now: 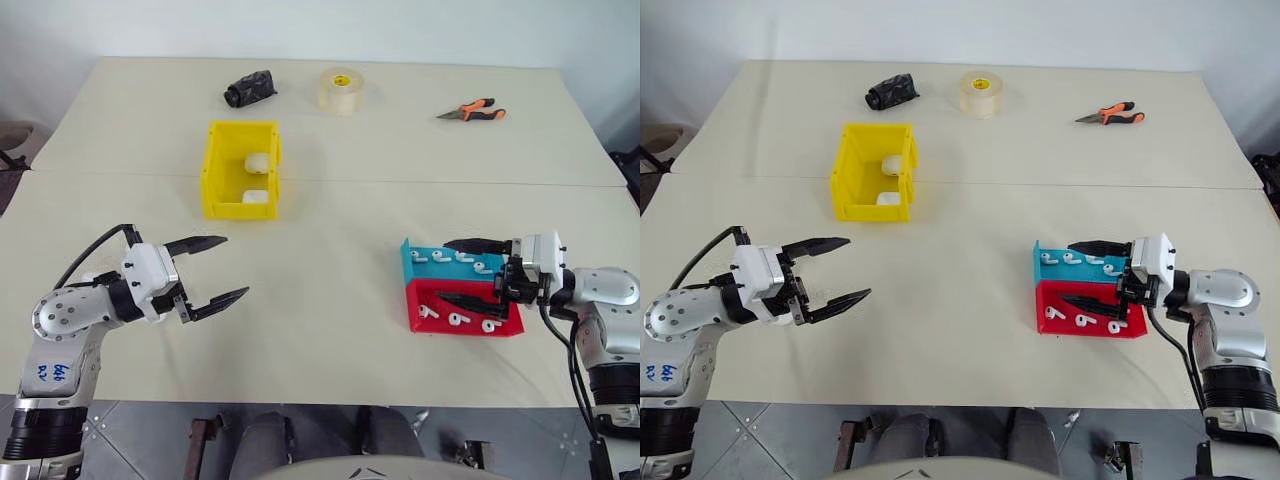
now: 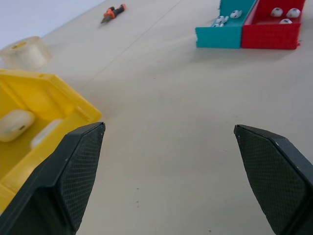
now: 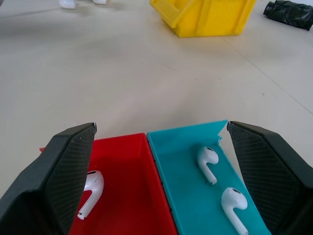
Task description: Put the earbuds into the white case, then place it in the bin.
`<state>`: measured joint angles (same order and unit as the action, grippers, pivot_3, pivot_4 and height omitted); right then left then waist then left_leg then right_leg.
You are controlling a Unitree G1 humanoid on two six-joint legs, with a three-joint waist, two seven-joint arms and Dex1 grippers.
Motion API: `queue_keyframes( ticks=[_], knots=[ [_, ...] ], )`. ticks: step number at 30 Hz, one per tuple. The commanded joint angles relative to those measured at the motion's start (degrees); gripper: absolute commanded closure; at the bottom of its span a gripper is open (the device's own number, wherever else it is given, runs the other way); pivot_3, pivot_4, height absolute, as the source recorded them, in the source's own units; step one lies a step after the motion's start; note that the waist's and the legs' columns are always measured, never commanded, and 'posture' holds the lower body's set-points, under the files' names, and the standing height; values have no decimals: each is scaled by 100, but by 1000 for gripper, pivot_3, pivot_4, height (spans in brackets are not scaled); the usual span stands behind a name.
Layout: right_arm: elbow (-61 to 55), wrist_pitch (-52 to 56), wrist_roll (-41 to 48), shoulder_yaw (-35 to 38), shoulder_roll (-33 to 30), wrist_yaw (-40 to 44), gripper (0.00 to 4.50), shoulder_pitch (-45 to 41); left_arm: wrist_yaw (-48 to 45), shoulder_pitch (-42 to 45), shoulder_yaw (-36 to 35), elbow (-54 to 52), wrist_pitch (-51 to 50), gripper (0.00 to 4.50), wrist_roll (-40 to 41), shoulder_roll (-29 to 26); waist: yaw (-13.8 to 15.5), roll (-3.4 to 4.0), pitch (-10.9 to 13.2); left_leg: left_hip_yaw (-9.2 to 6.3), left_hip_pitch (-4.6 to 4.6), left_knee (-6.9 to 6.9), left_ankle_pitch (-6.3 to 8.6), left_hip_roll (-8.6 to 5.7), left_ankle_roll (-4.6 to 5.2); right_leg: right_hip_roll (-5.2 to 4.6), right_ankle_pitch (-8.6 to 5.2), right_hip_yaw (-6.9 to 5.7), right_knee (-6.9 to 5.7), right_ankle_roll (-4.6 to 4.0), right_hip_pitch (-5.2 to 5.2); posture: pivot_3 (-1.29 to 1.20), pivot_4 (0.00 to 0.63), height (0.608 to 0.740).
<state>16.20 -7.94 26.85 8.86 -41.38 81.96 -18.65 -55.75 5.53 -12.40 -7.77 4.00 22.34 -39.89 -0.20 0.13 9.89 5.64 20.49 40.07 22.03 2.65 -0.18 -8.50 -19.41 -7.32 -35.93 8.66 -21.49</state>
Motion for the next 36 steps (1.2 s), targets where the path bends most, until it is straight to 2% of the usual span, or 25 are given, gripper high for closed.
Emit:
queue_keyframes(
  ticks=[1, 6, 10, 14, 17, 21, 25, 29, 31, 34, 36],
  knots=[
    [-19, -109, 42, 49, 68, -12, 0, -59, 312, 0, -179, -26, 220, 8, -160, 79, 7, 0, 0, 0, 0, 0, 0, 0, 0, 0, 0, 0, 0, 0, 0, 0, 150, 740],
    [-159, -124, 10, -135, 344, -52, 0, -204, 1047, -473, -672, -520, -301, 8, -64, 193, -22, 0, 0, -3, 0, -1, 0, 1, 0, 0, 0, -1, -2, 0, -1, 0, 150, 740],
    [-448, -148, 109, -324, 700, -68, 0, -336, 1893, -1536, -1524, -1273, -760, 8, -49, 545, -90, -3, 2, -18, -1, -4, 0, 5, 0, 0, 0, 0, -1, 0, -2, 0, 150, 740],
    [-770, -121, 262, -384, 1030, -157, 0, -356, 2439, -2625, -2081, -1919, -1198, 8, 51, 1060, -122, -4, 3, -31, -1, -3, 0, 7, 0, 0, 0, -1, 0, 0, 0, 0, 150, 740],
    [-1078, 51, 594, -365, 1154, -7, 0, -248, 2838, -3176, -2300, -2321, -1622, 8, 213, 1440, -50, -10, 5, -34, 0, -2, 1, 5, 1, -4, 0, 0, 1, 0, 2, 0, 150, 740],
    [-1105, 123, 632, -371, 1158, 4, 0, -248, 3226, -3481, -2397, -2708, -2202, 8, 344, 1630, 71, -17, 4, -35, -1, 7, 2, 5, 3, -4, 0, 2, 3, 0, 10, 0, 150, 740],
    [-1140, 243, 555, -376, 1111, -126, 0, -239, 3673, -3384, -2495, -3279, -3637, 8, 859, 1287, 77, -17, 4, -35, -4, 5, 2, 4, 4, -4, 0, 9, 5, -1, 9, 0, 150, 740],
    [-1191, 362, 518, -390, 1065, -182, 0, -234, 4121, -2898, -2790, -3683, -5566, 8, 1511, 387, 78, -17, 3, -36, -5, 4, 2, 5, 3, -3, 0, 12, 3, -1, 7, 0, 150, 740],
    [-1220, 416, 521, -392, 1050, -198, 0, -236, 4368, -2538, -3000, -3789, -6794, 8, 1777, -142, 69, -17, 4, -40, -7, 3, 2, 4, 3, -3, 0, 17, 3, -1, 7, 0, 150, 740],
    [-1289, 503, 526, -409, 1063, -252, 0, -238, 4515, -1399, -3235, -3724, -9056, 8, 2081, -707, 37, -16, 4, -42, -9, -1, 2, 4, 3, 0, 0, 19, 2, -1, 5, 0, 150, 740],
    [-1382, 550, 519, -450, 1105, -325, 0, -217, 4739, -1031, -3117, -3428, -9603, 8, 2322, -1016, 12, -16, 4, -41, -11, -3, 2, 3, 3, 2, 0, 20, -1, -1, 5, 0, 150, 740]
  ],
)
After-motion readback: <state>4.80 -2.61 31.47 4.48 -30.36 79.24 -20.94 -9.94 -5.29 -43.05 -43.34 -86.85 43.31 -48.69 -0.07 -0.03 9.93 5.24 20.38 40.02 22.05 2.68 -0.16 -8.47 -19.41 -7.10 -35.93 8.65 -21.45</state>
